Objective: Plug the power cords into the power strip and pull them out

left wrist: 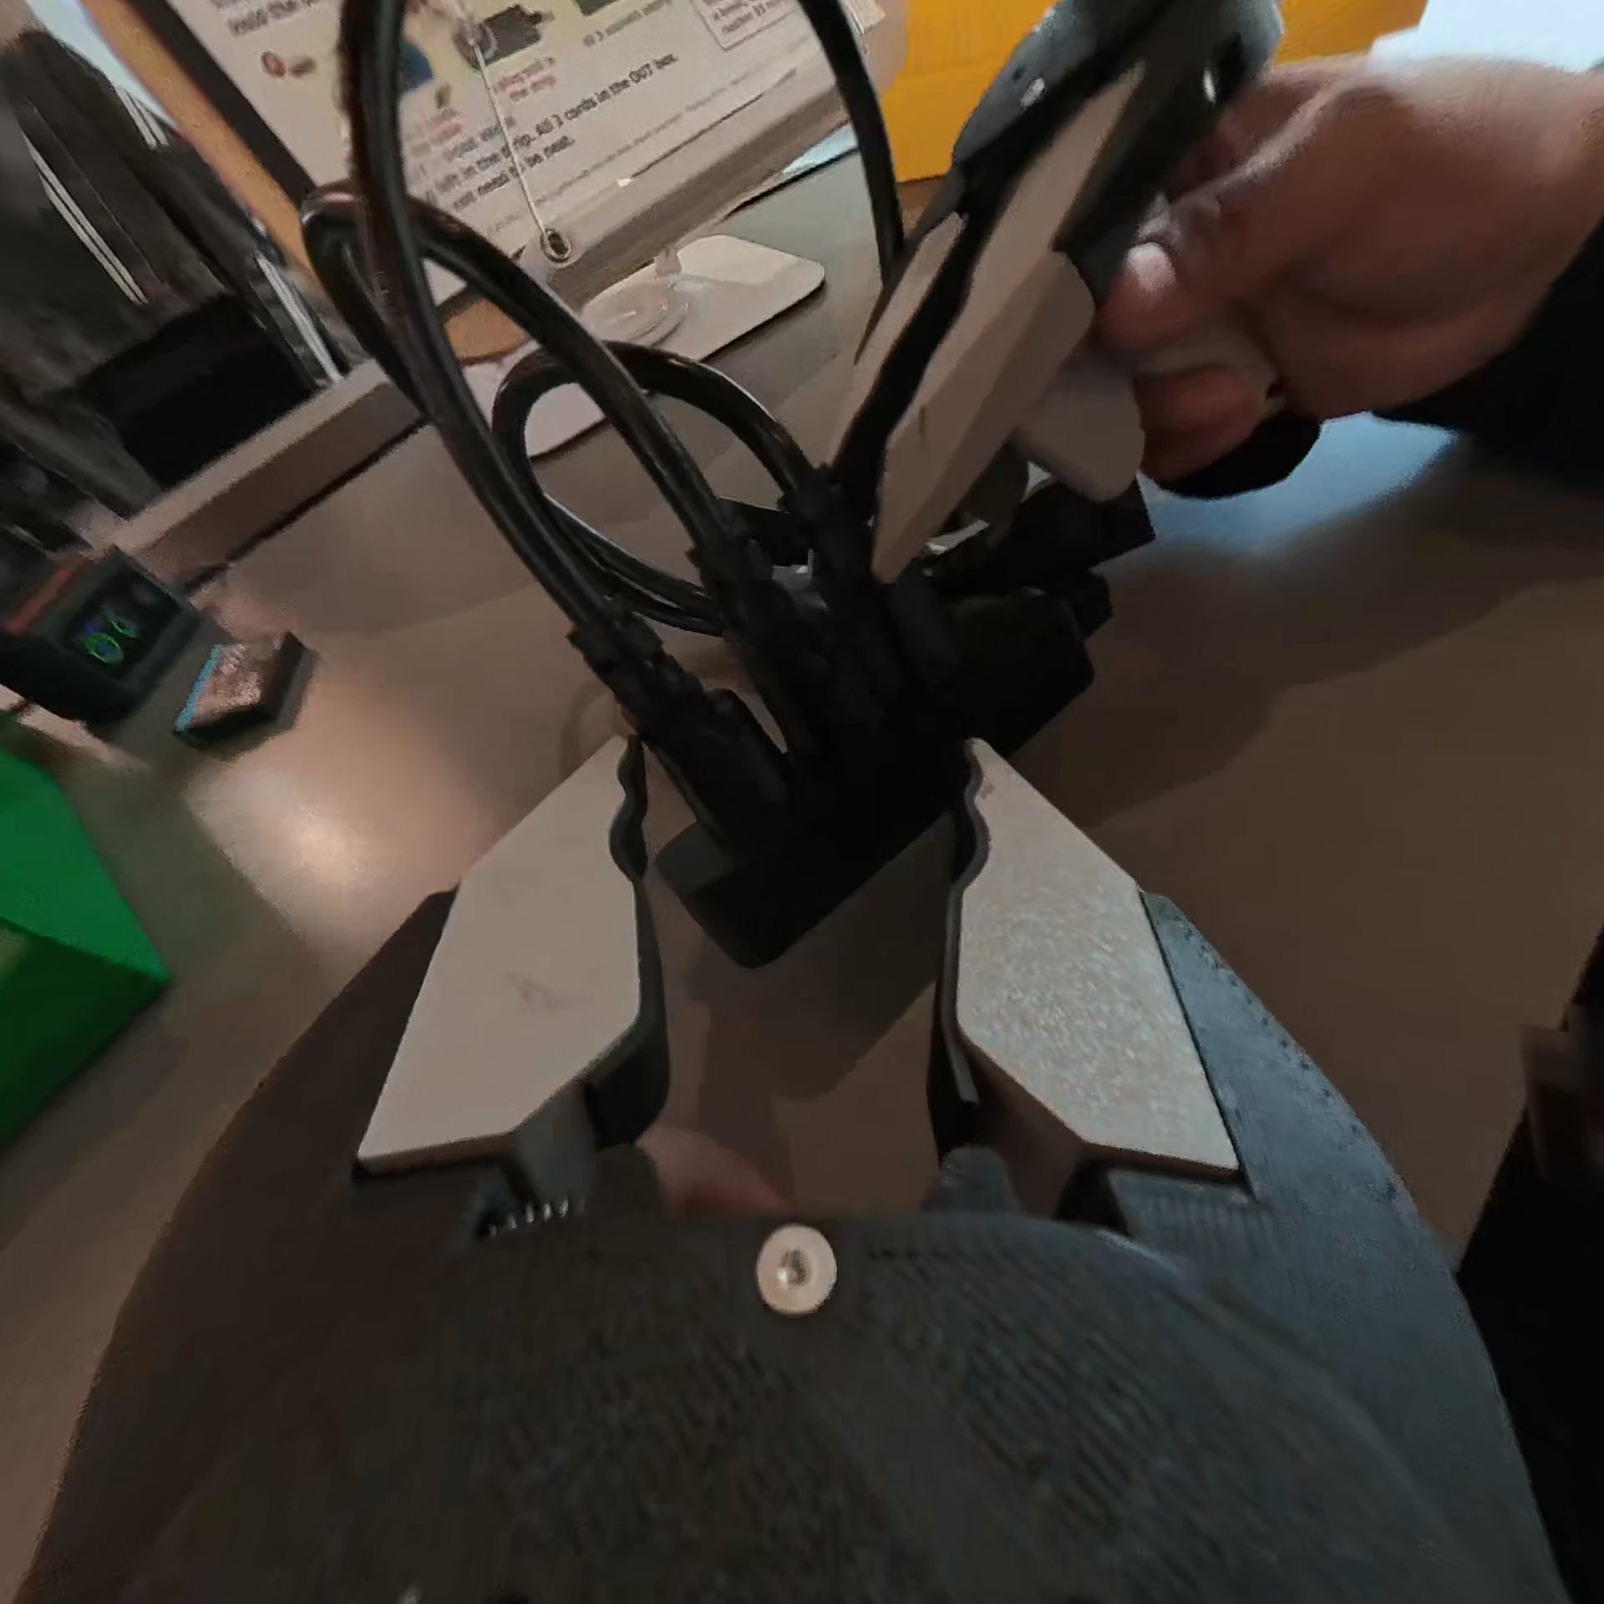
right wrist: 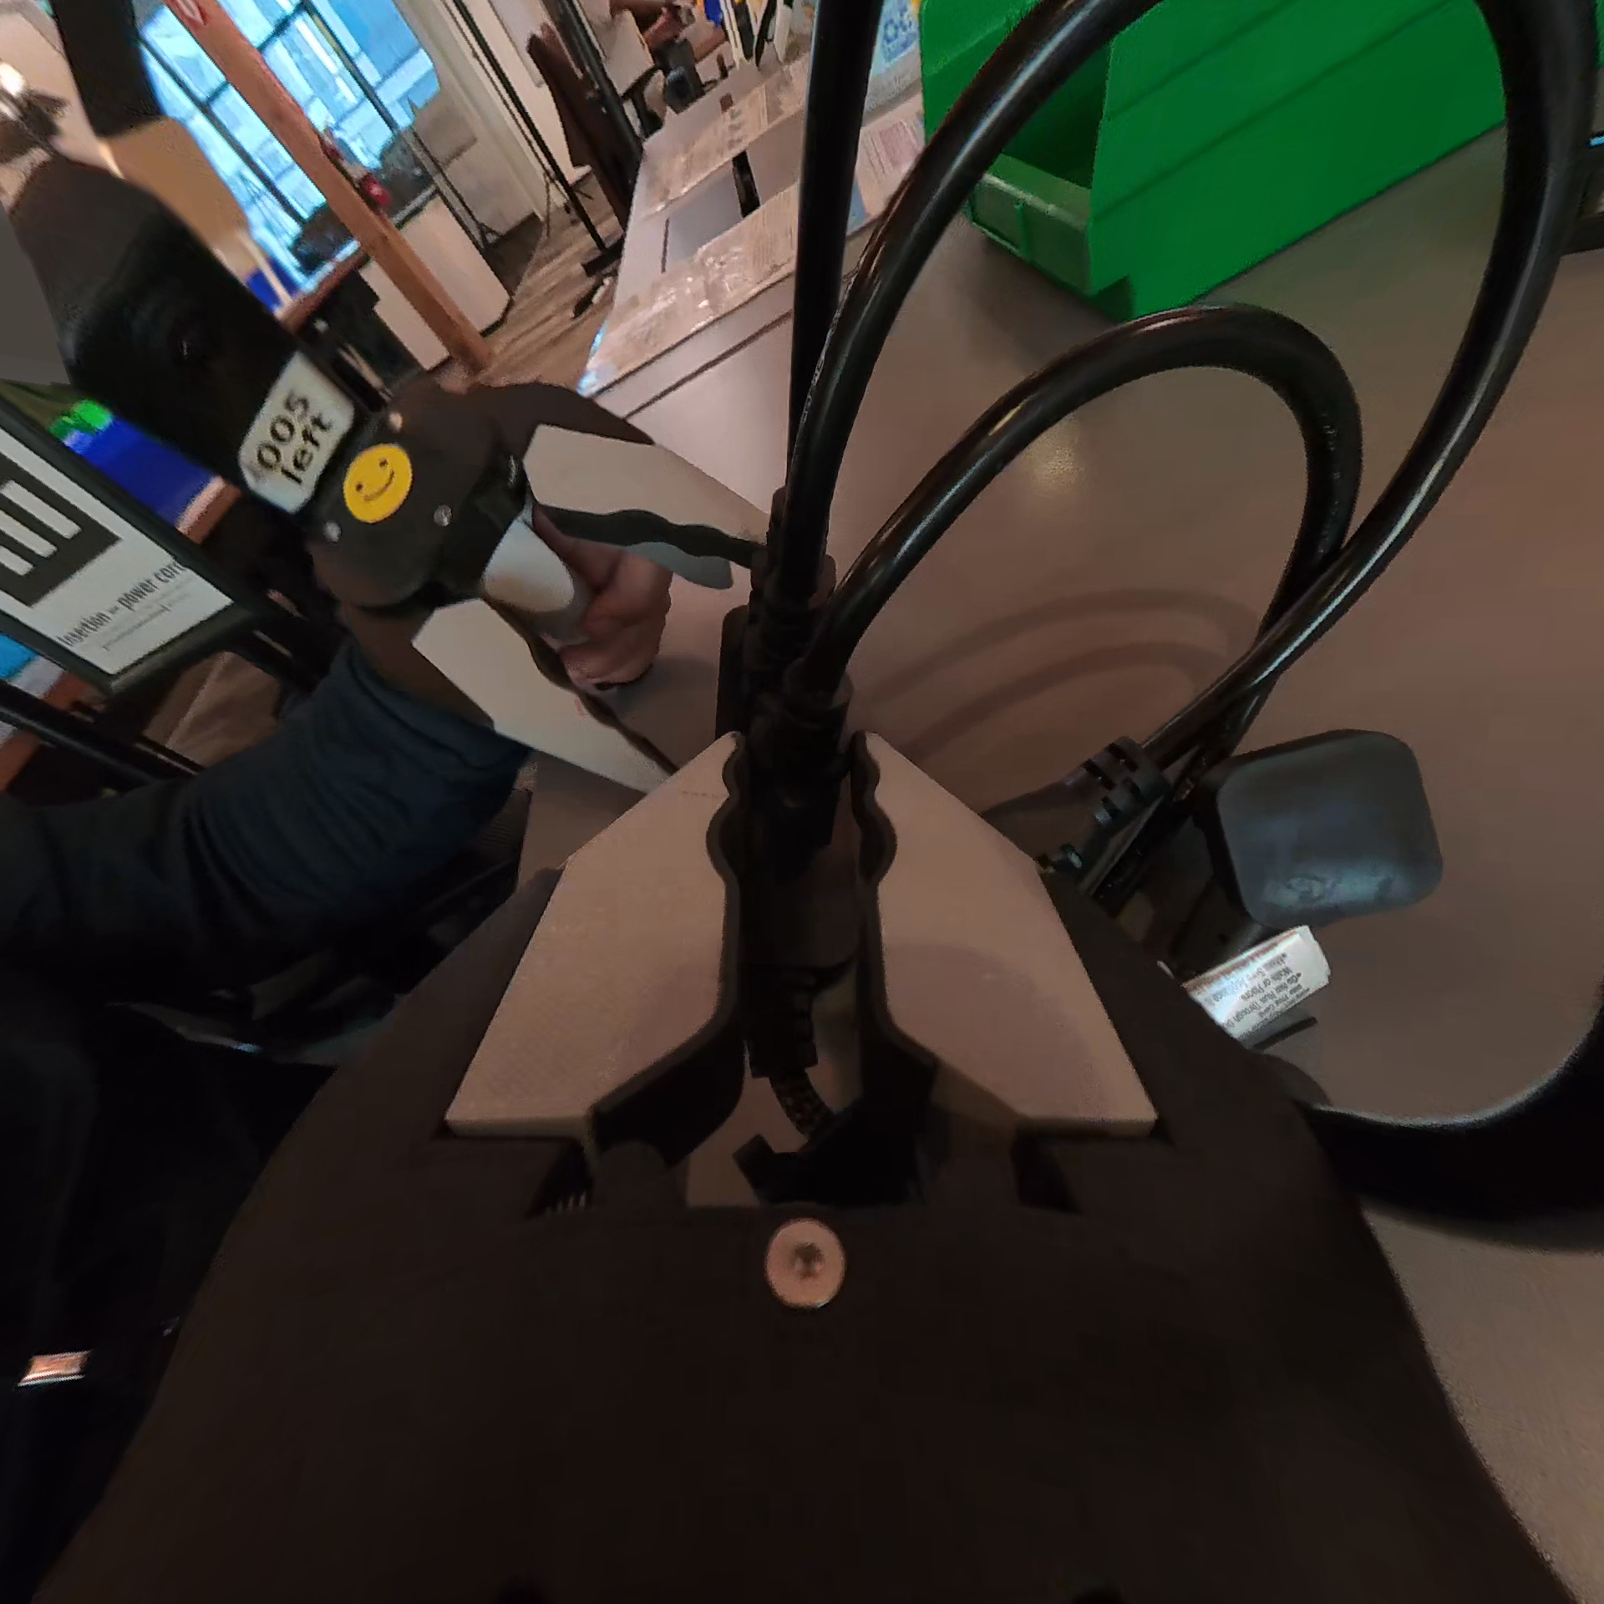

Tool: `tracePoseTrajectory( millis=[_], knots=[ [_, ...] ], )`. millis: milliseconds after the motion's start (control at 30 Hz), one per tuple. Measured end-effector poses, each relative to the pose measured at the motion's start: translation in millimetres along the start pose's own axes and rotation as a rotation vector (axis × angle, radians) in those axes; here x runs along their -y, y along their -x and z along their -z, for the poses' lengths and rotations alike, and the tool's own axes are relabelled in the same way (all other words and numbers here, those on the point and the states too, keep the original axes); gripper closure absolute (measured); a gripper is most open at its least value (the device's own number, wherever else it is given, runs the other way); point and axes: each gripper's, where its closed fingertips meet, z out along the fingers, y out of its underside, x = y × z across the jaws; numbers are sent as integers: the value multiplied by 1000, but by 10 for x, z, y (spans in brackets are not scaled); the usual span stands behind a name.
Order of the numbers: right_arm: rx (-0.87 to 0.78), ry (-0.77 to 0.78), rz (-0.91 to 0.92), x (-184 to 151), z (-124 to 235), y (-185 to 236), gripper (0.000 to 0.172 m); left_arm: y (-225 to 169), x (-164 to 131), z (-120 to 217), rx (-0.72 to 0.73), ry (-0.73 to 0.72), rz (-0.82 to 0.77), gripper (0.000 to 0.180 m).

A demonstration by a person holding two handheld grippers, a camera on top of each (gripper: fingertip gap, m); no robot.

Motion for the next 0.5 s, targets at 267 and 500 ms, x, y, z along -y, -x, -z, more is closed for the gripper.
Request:
tracePoseTrajectory(
  millis=[267, 500],
  knots=[
    [112, -82, -124, 68, 155, 46, 151, -9, 72, -108, 281, -22, -437, 95],
    [138, -102, -171, 89, 179, 42, 151, 40, 145, -87, 433, -75, -593, 102]
  ],
)
